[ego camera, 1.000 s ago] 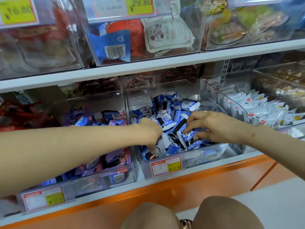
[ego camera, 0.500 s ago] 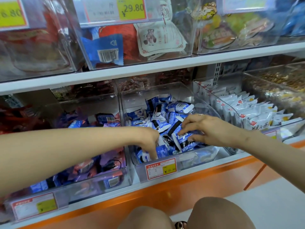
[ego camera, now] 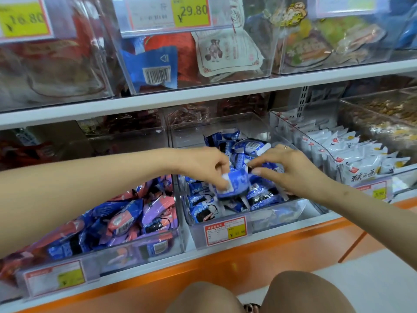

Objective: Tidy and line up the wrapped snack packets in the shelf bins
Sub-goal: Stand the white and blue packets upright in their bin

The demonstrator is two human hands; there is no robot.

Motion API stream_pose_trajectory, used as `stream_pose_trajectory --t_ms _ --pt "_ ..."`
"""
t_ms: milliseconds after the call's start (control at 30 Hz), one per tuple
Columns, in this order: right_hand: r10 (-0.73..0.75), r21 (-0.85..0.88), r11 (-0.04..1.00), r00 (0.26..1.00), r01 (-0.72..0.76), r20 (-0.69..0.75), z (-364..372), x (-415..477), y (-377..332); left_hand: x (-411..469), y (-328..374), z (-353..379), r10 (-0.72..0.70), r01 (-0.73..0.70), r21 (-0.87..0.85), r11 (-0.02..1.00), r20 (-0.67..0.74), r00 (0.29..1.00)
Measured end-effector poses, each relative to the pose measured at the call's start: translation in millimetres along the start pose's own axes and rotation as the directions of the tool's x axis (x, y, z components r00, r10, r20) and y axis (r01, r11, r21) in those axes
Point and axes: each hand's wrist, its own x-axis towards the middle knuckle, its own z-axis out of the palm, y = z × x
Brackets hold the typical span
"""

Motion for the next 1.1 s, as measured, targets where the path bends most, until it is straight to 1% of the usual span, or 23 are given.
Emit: stream_pose_trajectory --t_ms 33,67,100,133,167,200,267,300,333,400,500,567,633,667,733,800,833,867,900,933,1033,1067,1100 --pt "0.041 0.137 0.990 0.999 -0.041 0.008 -1 1 -7 -3 3 -1 0.043 -0.038 0.035 0.999 -0.157 0.987" --pt "0.071 0.275 0.958 0.996 -0.086 0.061 -2 3 -12 -5 4 0 0.079 -0.060 0.070 0.996 -0.302 0.950" --pt "0.078 0.356 0.928 0.991 -0.112 0.108 -2 4 -17 -8 5 1 0.105 -0.077 0.085 0.993 -0.409 0.906" --pt "0.069 0.365 0.925 0.991 -0.106 0.114 -1 6 -19 -9 5 2 0.124 -0.097 0.083 0.992 -0.461 0.879" --pt "0.060 0.347 0.934 0.994 -0.087 0.086 0 7 -20 -10 4 3 0.138 -0.126 0.058 0.990 -0.460 0.877" --pt "0.052 0.320 0.946 0.998 -0.061 0.035 2 8 -19 -11 2 4 0.133 -0.159 -0.029 0.987 -0.422 0.897" --pt "0.016 0.296 0.955 0.998 0.000 -0.053 5 6 -16 -14 -1 0 0.061 -0.171 -0.326 0.930 -0.321 0.945" --pt "-0.004 0.308 0.951 0.997 0.029 -0.083 5 5 -15 -13 -6 -3 0.021 -0.158 -0.446 0.881 -0.297 0.955" --pt "-0.017 0.330 0.942 0.994 0.053 -0.111 5 3 -14 -12 -11 -7 -0.012 -0.144 -0.520 0.842 -0.285 0.958" --pt "-0.040 0.370 0.924 0.988 0.093 -0.148 5 1 -15 -7 -17 -12 -0.033 -0.101 -0.592 0.799 -0.212 0.977" --pt "-0.093 0.350 0.924 0.980 0.151 -0.178 7 2 -20 -3 -16 -13 0.038 -0.012 -0.687 0.726 0.024 0.999" --pt "-0.125 0.315 0.930 0.970 0.188 -0.209 8 2 -23 -1 -12 -10 0.068 0.012 -0.738 0.675 0.078 0.995" --pt "-0.082 0.331 0.930 0.968 0.159 -0.237 8 3 -25 -1 -10 -6 0.036 0.003 -0.726 0.687 0.038 0.999" --pt "-0.017 0.400 0.909 0.969 0.118 -0.246 5 3 -26 -1 -10 -5 0.006 -0.005 -0.705 0.710 -0.001 1.000" --pt "0.155 0.606 0.795 0.963 0.012 -0.222 0 6 -31 -2 -11 -4 -0.057 -0.036 -0.696 0.717 -0.111 0.992" --pt "0.285 0.710 0.688 0.956 -0.152 -0.071 -2 9 -34 -4 -12 -3 -0.121 -0.108 -0.767 0.633 -0.235 0.964" --pt "0.320 0.700 0.673 0.947 -0.237 0.012 -1 11 -36 -6 -10 -2 -0.137 -0.154 -0.800 0.579 -0.282 0.950" --pt "0.336 0.678 0.677 0.940 -0.287 0.063 2 13 -38 -8 -8 -2 -0.133 -0.196 -0.807 0.557 -0.319 0.938" --pt "0.332 0.663 0.691 0.941 -0.288 0.063 7 15 -41 -11 -6 -2 -0.114 -0.223 -0.779 0.586 -0.352 0.929" --pt "0.323 0.660 0.703 0.946 -0.265 0.035 11 17 -45 -14 -5 -2 -0.088 -0.232 -0.722 0.652 -0.376 0.922" --pt "0.320 0.674 0.711 0.946 -0.202 -0.053 13 23 -48 -28 -12 0 -0.073 -0.181 -0.504 0.844 -0.444 0.893" --pt "0.311 0.667 0.717 0.949 -0.204 -0.044 10 25 -47 -33 -19 1 -0.086 -0.155 -0.429 0.890 -0.492 0.866" --pt "0.283 0.637 0.739 0.959 -0.221 0.004 7 27 -46 -40 -27 3 -0.098 -0.123 -0.355 0.927 -0.543 0.834"
